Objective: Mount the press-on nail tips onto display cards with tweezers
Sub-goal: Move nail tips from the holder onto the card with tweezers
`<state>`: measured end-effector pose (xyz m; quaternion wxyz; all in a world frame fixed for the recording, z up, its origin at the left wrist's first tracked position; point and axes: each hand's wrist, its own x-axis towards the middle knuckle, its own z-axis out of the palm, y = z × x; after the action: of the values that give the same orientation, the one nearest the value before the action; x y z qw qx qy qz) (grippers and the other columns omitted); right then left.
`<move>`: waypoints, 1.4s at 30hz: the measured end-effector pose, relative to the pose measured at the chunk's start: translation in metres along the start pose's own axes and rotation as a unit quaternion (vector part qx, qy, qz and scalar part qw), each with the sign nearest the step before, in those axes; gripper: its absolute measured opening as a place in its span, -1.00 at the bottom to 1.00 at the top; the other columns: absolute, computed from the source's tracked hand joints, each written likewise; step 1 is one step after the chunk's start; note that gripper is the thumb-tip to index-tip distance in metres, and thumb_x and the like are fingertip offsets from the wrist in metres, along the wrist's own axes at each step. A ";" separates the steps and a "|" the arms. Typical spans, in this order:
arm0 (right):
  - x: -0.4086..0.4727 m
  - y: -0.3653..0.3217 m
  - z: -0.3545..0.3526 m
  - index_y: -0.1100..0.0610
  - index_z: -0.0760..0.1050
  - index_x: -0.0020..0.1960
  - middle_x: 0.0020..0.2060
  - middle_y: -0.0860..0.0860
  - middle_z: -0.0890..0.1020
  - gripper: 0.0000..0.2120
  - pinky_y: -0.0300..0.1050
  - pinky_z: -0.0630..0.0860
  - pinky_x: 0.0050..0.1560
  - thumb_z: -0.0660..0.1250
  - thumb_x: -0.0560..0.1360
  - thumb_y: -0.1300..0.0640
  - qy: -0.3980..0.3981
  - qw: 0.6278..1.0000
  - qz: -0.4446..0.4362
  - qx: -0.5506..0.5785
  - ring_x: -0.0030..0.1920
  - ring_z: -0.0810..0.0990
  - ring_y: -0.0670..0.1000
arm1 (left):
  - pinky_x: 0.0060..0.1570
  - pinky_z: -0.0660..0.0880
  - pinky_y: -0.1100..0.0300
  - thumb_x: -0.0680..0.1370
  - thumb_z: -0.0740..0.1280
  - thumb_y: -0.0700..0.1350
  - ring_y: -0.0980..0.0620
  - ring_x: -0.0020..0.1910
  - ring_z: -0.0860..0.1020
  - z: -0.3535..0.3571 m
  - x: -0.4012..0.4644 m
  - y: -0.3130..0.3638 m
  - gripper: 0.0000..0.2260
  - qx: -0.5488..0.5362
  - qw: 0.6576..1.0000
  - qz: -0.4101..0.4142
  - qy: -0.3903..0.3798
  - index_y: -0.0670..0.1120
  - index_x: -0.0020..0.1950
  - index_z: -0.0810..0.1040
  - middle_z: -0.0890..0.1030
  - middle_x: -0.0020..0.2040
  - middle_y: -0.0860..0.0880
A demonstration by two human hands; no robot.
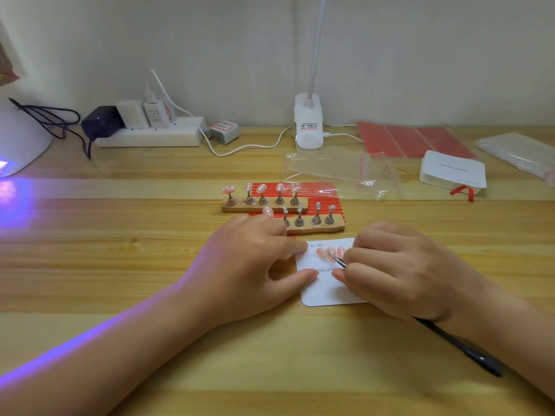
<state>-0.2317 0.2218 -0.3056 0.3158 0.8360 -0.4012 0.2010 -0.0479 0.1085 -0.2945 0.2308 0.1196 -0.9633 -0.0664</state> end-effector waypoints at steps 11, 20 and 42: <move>0.008 -0.006 -0.007 0.19 0.42 -0.42 -0.48 0.08 0.47 -0.72 -0.12 0.37 -0.40 0.30 0.47 0.25 -0.017 0.998 0.039 0.053 -0.47 0.37 0.10 | -0.38 0.39 0.21 0.43 0.23 0.14 -0.01 -0.38 0.47 -0.001 -0.001 0.000 -0.66 0.018 1.000 0.013 0.001 -0.06 -0.13 0.67 0.49 -0.39 0.03; 0.007 -0.004 -0.016 0.05 0.53 -0.16 -0.35 -0.08 0.64 -0.64 -0.43 0.45 -0.25 0.10 0.53 -0.18 0.092 0.850 0.392 0.339 -0.35 0.57 -0.25 | -0.39 0.35 0.23 0.45 0.20 0.13 0.00 -0.37 0.46 -0.001 -0.001 0.001 -0.65 0.024 0.999 0.015 -0.015 -0.07 -0.14 0.66 0.51 -0.38 0.02; 0.008 -0.002 0.001 -0.01 0.40 -0.24 -0.28 -0.04 0.62 -0.77 -0.39 0.41 -0.28 0.45 0.37 0.19 -0.030 0.893 0.328 0.307 -0.29 0.50 -0.19 | -0.36 0.29 0.30 0.45 0.22 0.12 0.00 -0.40 0.43 0.001 0.000 0.004 -0.66 -0.015 0.999 0.017 -0.027 -0.08 -0.09 0.67 0.48 -0.41 0.02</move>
<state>-0.2252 0.2174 -0.3019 -0.0525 0.7177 -0.5804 0.3812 -0.0492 0.1124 -0.2946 0.2076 0.0976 -0.9701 -0.0799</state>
